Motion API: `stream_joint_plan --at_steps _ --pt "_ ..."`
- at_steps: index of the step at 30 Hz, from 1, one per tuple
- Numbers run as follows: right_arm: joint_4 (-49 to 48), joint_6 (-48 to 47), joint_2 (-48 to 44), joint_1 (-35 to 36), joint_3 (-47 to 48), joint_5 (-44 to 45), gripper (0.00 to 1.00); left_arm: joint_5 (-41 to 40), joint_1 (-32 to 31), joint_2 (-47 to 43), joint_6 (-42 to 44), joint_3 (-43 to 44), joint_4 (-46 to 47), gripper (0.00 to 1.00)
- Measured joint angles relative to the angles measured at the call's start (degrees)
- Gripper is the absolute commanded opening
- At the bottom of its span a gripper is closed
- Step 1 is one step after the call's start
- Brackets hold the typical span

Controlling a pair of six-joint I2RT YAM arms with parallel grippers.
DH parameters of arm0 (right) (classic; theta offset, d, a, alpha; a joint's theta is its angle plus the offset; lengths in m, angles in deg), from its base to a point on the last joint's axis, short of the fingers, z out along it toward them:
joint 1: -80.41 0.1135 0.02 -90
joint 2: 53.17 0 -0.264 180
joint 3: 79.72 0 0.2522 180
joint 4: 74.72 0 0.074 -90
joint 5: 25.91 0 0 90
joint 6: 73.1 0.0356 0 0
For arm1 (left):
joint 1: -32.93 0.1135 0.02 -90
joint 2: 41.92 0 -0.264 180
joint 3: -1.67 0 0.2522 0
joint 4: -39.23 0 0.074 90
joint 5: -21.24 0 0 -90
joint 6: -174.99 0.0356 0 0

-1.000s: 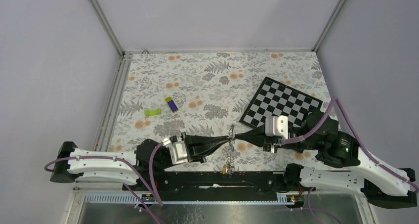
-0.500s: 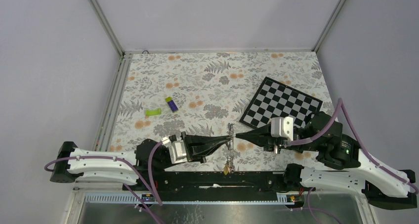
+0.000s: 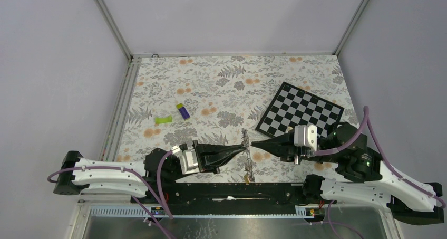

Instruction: Remove the keys from the keyring

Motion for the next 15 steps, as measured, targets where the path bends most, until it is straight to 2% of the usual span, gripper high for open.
stream_joint_plan --at_steps 15 --pt "-12.13 5.57 -1.09 0.00 -5.66 0.15 0.00 -0.17 0.00 1.46 -0.02 0.00 2.01 0.00"
